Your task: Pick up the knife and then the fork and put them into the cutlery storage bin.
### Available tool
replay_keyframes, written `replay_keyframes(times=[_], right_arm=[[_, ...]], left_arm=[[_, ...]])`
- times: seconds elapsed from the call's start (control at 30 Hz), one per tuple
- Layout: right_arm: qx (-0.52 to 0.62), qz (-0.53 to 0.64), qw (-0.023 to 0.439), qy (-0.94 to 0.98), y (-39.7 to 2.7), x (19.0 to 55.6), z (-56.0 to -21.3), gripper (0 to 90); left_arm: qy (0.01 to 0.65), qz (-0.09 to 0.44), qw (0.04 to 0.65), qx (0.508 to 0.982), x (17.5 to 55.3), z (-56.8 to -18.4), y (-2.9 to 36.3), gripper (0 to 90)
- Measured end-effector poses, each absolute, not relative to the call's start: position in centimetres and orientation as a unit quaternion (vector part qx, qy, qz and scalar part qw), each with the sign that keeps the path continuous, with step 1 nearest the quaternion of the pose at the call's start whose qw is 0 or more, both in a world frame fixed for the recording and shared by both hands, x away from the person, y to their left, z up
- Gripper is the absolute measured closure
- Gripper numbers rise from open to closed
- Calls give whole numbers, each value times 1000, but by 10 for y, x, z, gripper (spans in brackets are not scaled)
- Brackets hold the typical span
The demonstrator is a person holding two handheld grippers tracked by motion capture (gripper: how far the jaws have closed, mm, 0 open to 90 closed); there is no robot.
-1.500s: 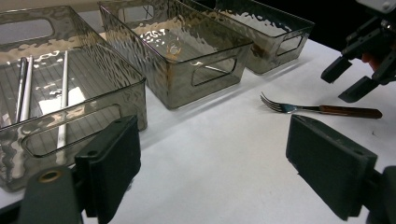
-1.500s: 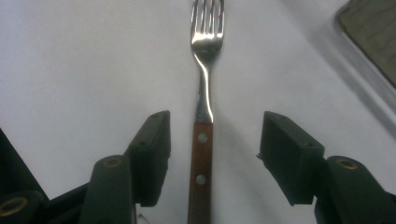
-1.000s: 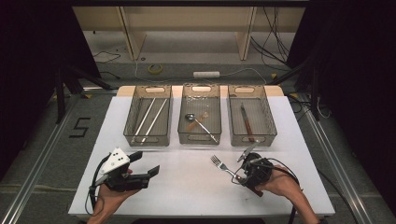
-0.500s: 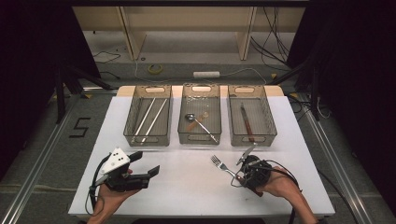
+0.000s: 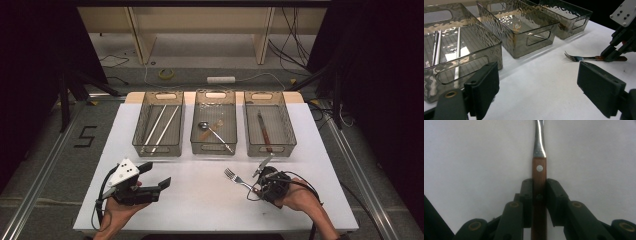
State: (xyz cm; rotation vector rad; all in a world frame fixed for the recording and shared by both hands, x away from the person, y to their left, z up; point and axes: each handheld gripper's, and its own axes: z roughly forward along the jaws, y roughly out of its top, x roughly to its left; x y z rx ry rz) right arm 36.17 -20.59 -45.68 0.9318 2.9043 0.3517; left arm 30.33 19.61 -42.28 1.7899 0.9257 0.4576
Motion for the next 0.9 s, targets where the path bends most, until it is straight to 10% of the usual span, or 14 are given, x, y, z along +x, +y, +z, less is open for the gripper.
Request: replay_keyframes(times=[0.9], right_arm=[[297,127,19,946,-211,366,-453,774]], left_arm=[[384,191,511,745,304,-423,196,174]])
